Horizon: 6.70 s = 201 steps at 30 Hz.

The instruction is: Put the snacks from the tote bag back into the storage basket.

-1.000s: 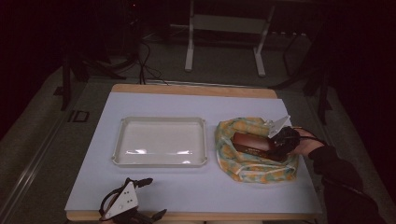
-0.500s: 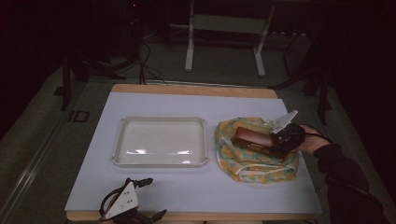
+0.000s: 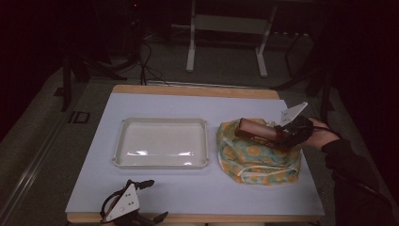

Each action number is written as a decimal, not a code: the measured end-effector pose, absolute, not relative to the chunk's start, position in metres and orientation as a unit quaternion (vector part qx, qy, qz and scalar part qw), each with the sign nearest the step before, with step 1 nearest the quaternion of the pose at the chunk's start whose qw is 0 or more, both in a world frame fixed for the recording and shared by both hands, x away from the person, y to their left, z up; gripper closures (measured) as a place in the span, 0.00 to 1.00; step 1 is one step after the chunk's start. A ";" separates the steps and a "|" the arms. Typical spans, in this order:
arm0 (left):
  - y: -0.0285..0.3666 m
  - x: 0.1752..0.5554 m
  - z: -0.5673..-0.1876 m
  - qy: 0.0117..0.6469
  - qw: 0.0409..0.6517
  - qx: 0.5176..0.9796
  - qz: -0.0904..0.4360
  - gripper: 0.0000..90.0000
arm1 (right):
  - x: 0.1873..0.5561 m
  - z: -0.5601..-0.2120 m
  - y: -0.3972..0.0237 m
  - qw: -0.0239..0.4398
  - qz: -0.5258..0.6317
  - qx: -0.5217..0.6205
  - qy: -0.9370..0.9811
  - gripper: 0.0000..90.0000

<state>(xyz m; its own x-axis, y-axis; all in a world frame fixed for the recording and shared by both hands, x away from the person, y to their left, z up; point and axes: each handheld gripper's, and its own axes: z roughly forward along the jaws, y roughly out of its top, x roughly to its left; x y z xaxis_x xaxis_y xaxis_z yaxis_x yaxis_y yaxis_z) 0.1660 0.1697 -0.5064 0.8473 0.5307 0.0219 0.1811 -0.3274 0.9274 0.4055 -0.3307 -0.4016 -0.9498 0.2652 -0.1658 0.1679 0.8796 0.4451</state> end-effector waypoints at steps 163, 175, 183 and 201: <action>0.167 0.162 -0.508 0.196 0.536 0.809 0.141 0.00 | 0.431 -0.467 -0.047 0.057 0.194 -0.050 0.978 0.37; 0.167 0.163 -0.508 0.197 0.532 0.811 0.141 0.00 | 0.425 -0.435 -0.060 0.075 0.219 -0.029 0.972 0.35; 0.166 0.163 -0.508 0.197 0.533 0.811 0.140 0.00 | 0.422 -0.419 -0.073 0.093 0.228 0.005 0.969 0.29; 0.166 0.163 -0.508 0.199 0.532 0.812 0.138 0.00 | 0.429 -0.398 -0.135 0.131 0.292 0.112 0.941 0.12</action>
